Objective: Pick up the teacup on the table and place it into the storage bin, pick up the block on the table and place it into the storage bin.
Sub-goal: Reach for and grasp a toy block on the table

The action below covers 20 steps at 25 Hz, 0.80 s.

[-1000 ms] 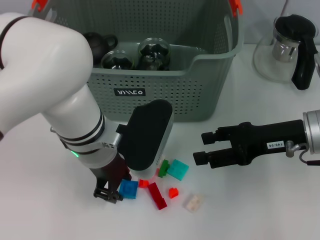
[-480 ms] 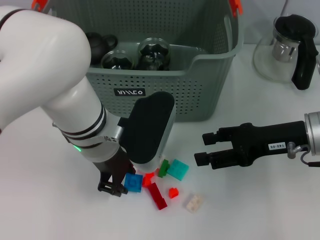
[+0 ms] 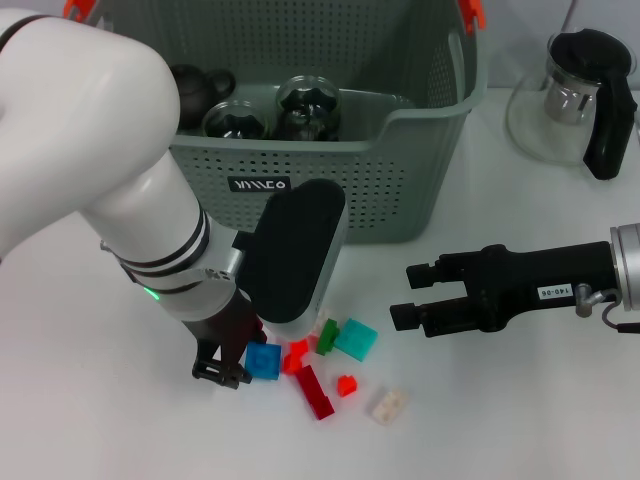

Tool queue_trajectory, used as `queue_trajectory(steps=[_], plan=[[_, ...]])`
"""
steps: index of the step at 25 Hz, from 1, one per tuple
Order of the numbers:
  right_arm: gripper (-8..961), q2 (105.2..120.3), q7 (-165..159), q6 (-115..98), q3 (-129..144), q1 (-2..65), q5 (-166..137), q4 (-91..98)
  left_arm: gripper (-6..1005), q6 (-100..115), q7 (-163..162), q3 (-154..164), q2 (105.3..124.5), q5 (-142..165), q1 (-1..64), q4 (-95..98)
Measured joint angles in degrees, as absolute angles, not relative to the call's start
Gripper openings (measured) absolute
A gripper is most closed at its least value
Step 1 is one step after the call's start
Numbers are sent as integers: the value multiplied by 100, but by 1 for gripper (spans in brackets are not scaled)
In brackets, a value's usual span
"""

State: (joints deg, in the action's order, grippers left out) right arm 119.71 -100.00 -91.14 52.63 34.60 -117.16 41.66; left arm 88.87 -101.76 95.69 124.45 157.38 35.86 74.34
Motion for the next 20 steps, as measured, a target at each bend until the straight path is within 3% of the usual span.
queue_trajectory(steps=[12, 20], plan=[[822, 11971, -10001, -9114, 5265, 3463, -11713, 4166, 408, 8831, -10185, 9438, 12440, 15892, 3599, 7370], [823, 11971, -10017, -9116, 5265, 3469, -11707, 4166, 460, 8822, -10296, 9349, 12436, 16026, 3574, 7357]])
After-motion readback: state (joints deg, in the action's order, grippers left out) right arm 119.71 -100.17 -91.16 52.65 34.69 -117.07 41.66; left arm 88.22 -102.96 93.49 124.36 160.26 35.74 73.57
